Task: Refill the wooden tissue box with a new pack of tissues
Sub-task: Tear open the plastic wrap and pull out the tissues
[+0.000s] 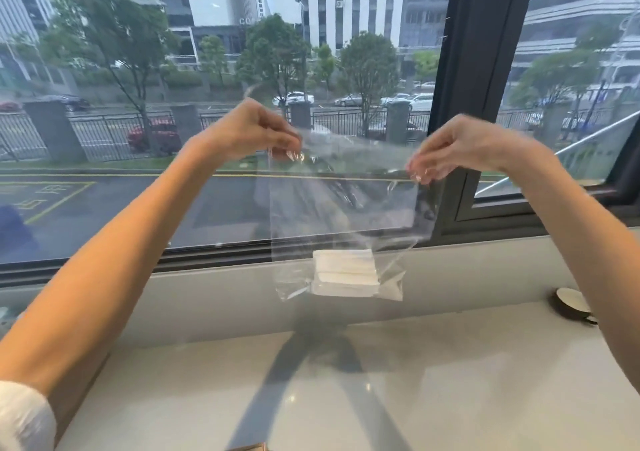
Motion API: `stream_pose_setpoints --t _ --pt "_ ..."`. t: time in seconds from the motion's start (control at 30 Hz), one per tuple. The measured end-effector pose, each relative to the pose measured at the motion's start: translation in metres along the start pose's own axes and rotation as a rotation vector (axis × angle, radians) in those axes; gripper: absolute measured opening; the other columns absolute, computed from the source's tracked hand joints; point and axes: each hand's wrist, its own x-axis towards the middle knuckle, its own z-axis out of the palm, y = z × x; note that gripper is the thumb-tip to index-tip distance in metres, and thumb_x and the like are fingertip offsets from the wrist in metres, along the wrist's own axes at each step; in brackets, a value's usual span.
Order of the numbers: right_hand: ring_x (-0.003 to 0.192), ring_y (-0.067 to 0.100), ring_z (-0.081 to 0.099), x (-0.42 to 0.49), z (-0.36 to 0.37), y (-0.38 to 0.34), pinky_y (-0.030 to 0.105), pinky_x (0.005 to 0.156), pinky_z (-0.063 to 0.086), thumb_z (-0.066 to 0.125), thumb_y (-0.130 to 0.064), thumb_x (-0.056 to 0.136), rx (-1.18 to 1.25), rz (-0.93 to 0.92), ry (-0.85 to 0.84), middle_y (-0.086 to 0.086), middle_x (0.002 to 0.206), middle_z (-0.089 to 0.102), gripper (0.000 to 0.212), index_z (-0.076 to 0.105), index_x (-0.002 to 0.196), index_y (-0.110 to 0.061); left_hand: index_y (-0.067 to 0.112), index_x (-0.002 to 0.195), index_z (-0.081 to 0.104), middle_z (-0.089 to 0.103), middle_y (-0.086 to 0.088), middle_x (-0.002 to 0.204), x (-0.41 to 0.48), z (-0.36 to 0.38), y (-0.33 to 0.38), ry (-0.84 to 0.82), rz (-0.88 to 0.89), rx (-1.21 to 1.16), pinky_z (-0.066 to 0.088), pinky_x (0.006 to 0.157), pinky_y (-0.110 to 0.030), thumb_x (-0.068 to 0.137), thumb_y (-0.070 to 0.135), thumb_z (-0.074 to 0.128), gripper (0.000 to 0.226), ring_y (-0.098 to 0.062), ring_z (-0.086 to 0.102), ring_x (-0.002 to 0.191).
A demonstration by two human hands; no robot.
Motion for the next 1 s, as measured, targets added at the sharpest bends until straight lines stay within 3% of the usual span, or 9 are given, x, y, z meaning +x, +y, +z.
stream_pose_setpoints --t 0.07,0.2,0.37,0.5,0.6,0.73,0.83,1.0 --pt "0.087 0.019 0.074 -0.002 0.030 0.011 0.026 0.077 0.056 0.073 -0.028 0.084 -0.023 0.011 -0.059 -0.004 0.083 0.078 0.013 0.080 0.093 -0.022 0.009 0.093 0.077 0.077 0.004 0.077 -0.016 0.021 -0.017 -0.095 -0.027 0.019 0.057 0.072 -0.017 0.080 0.015 0.075 0.015 -0.006 0.070 0.067" --pt "0.084 0.026 0.074 -0.004 0.073 0.040 0.029 0.079 0.058 0.076 -0.026 0.082 0.129 0.000 0.068 0.000 0.079 0.078 0.009 0.080 0.088 -0.021 0.009 0.086 0.076 0.076 0.010 0.072 -0.036 0.058 -0.060 -0.018 -0.057 -0.169 0.055 0.068 -0.016 0.080 0.005 0.074 0.007 -0.002 0.065 0.063" --pt "0.078 0.014 0.073 -0.009 0.125 0.068 0.029 0.081 0.058 0.076 -0.024 0.084 0.104 0.072 -0.002 -0.003 0.078 0.078 0.010 0.081 0.091 -0.019 0.013 0.085 0.079 0.078 0.000 0.084 -0.069 0.102 -0.103 -0.107 -0.146 -0.183 0.053 0.079 -0.014 0.078 0.011 0.078 0.007 -0.003 0.069 0.077" --pt "0.086 0.011 0.074 -0.023 0.188 0.106 0.034 0.089 0.057 0.078 -0.025 0.082 0.058 0.219 -0.195 -0.006 0.084 0.078 0.012 0.080 0.093 -0.021 0.023 0.085 0.079 0.075 0.017 0.085 -0.107 0.153 -0.142 -0.297 -0.260 -0.161 0.051 0.083 -0.011 0.079 0.012 0.077 0.013 0.002 0.069 0.086" --pt "0.087 0.005 0.071 -0.034 0.218 0.127 0.028 0.084 0.052 0.078 -0.030 0.080 0.030 0.253 -0.154 -0.010 0.088 0.078 0.012 0.080 0.091 -0.028 0.033 0.084 0.076 0.075 0.020 0.084 -0.130 0.183 -0.162 -0.281 -0.280 -0.160 0.051 0.084 -0.013 0.082 0.017 0.075 0.017 0.005 0.068 0.083" --pt "0.085 -0.004 0.068 -0.058 0.266 0.160 0.027 0.081 0.053 0.076 -0.039 0.081 -0.052 0.288 -0.099 -0.021 0.088 0.076 0.008 0.080 0.088 -0.036 0.019 0.098 0.079 0.076 0.009 0.098 -0.168 0.229 -0.182 -0.237 -0.280 -0.097 0.052 0.084 -0.016 0.084 0.025 0.072 0.016 0.011 0.065 0.084" --pt "0.090 -0.006 0.067 -0.075 0.309 0.186 0.031 0.084 0.054 0.074 -0.042 0.081 -0.079 0.346 -0.190 -0.029 0.092 0.073 0.004 0.077 0.084 -0.044 0.017 0.101 0.078 0.075 0.006 0.105 -0.193 0.267 -0.195 -0.309 -0.350 -0.129 0.054 0.087 -0.024 0.087 0.027 0.070 0.019 0.003 0.067 0.091" --pt "0.088 -0.007 0.068 -0.079 0.327 0.208 0.035 0.086 0.055 0.075 -0.042 0.081 0.022 0.407 -0.148 -0.030 0.089 0.073 0.005 0.077 0.085 -0.042 0.013 0.099 0.077 0.075 0.006 0.100 -0.201 0.293 -0.210 -0.209 -0.444 -0.321 0.053 0.087 -0.021 0.086 0.021 0.071 0.017 -0.005 0.070 0.093"
